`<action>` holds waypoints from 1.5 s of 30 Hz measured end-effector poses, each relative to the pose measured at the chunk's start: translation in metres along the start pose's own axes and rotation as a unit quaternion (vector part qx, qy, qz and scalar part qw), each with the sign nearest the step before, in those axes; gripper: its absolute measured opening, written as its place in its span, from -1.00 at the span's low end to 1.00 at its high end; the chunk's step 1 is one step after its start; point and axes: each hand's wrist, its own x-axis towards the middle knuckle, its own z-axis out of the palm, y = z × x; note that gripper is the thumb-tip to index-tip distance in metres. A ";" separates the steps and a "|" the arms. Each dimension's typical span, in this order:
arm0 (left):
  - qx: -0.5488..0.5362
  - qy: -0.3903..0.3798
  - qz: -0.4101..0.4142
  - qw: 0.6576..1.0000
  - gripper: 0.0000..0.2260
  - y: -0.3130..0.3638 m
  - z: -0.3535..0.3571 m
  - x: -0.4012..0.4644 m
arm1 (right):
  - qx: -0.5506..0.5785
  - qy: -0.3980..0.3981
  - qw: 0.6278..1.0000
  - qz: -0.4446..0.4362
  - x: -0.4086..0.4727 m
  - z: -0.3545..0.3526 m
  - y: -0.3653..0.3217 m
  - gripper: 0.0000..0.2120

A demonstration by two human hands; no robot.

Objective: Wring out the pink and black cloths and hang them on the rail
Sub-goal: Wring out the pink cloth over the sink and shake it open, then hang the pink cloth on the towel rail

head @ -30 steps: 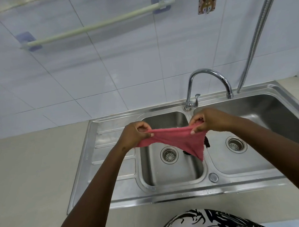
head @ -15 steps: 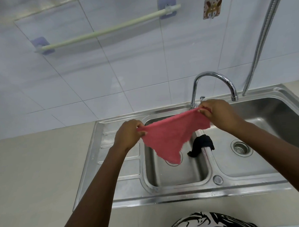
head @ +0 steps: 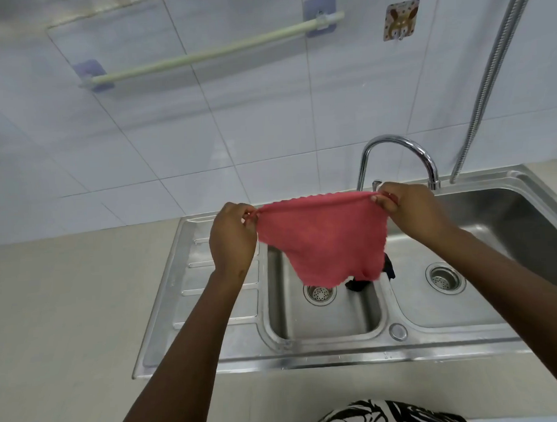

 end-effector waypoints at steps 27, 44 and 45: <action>-0.460 -0.138 -0.178 0.859 -0.85 -0.003 -0.105 0.191 | 0.431 -0.022 0.900 0.059 0.159 -0.068 -0.130 -0.86; 0.051 -0.058 0.236 0.969 -0.74 -0.041 -0.103 0.353 | 0.029 -0.020 0.983 -0.183 0.315 -0.070 -0.192 -0.76; 0.082 -0.042 0.226 0.970 -0.76 -0.043 -0.103 0.352 | -0.017 -0.010 0.984 -0.179 0.316 -0.069 -0.189 -0.76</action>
